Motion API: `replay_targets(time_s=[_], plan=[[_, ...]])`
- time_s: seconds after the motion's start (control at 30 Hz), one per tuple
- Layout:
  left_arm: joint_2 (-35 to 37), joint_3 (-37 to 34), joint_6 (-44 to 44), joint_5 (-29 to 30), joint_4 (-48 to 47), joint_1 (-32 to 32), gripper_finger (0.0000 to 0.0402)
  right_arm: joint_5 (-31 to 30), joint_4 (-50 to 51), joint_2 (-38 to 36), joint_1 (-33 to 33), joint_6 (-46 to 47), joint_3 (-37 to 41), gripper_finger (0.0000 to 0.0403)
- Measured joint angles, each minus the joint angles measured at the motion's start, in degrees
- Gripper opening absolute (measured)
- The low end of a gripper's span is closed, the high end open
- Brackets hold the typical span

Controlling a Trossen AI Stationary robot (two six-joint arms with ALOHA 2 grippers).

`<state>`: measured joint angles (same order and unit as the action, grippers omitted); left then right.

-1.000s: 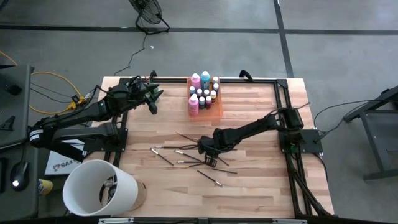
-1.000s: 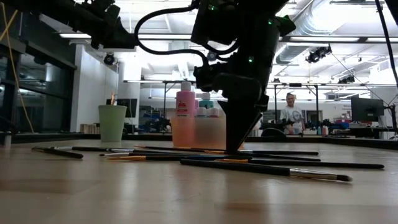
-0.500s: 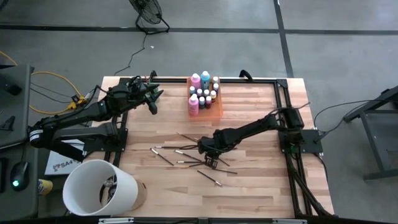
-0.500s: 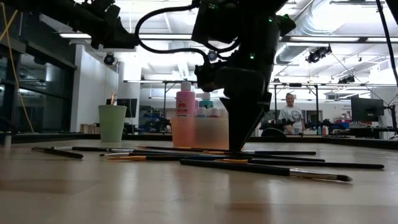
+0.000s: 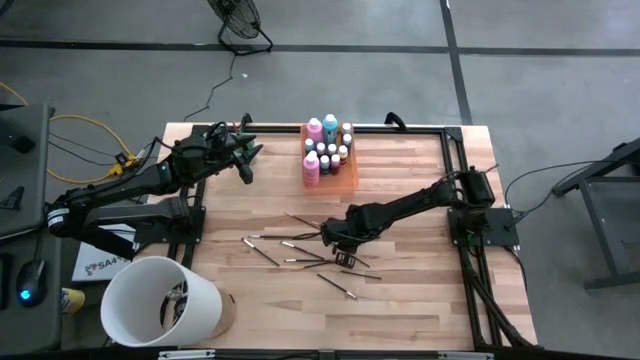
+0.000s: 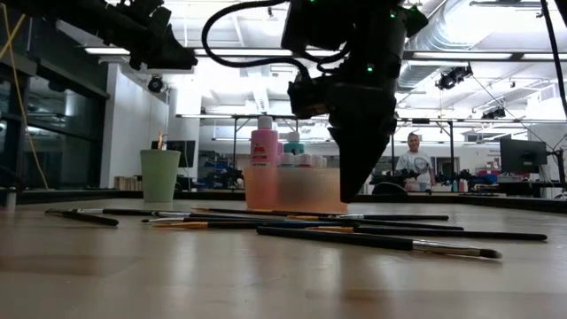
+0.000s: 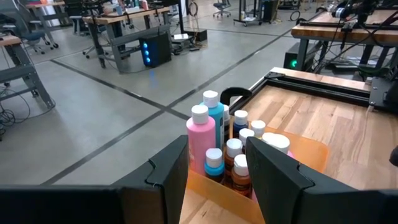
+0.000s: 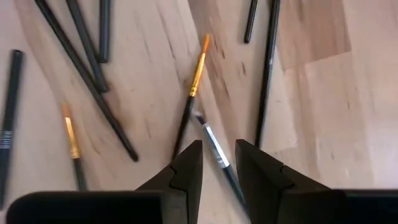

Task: Pick & Place Paint Supplies
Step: Put the white paintbrush into the cup

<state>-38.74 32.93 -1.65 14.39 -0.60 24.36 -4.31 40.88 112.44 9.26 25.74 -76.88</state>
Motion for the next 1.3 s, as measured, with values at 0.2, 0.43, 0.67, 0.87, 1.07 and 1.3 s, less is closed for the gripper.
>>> replay_targets(time_s=[0.2, 0.43, 0.67, 0.87, 1.07, 1.3], plan=[[0.0, 0.0, -0.03, 0.0, 0.0, 0.0, 0.0157, -0.34, -0.27, 1.45, 0.8, -3.33, 0.07, 0.0089], [0.0, 0.0, -0.11, 0.0, -0.02, 0.02, 0.0157, -2.33, -0.75, 1.36, 2.09, -8.29, 0.0, 0.0089], [0.0, 0.0, -0.11, 0.0, -0.02, 0.02, 0.0157, -3.29, -0.91, 1.36, 1.88, -14.49, 0.0, 0.0089], [0.0, 0.0, -0.13, 0.0, -0.04, 0.02, 0.0157, -3.29, -4.34, 1.36, 1.84, -18.59, 0.0, 0.0089], [0.0, 0.0, -0.2, 0.0, -0.04, 0.01, 0.0157, -3.45, -5.18, 2.32, 1.82, -21.45, -0.01, 0.0089], [0.0, 0.0, -0.22, 0.0, -0.13, 0.02, 0.0157, -3.36, -4.96, 3.0, 1.57, -22.58, -0.07, 0.0089]])
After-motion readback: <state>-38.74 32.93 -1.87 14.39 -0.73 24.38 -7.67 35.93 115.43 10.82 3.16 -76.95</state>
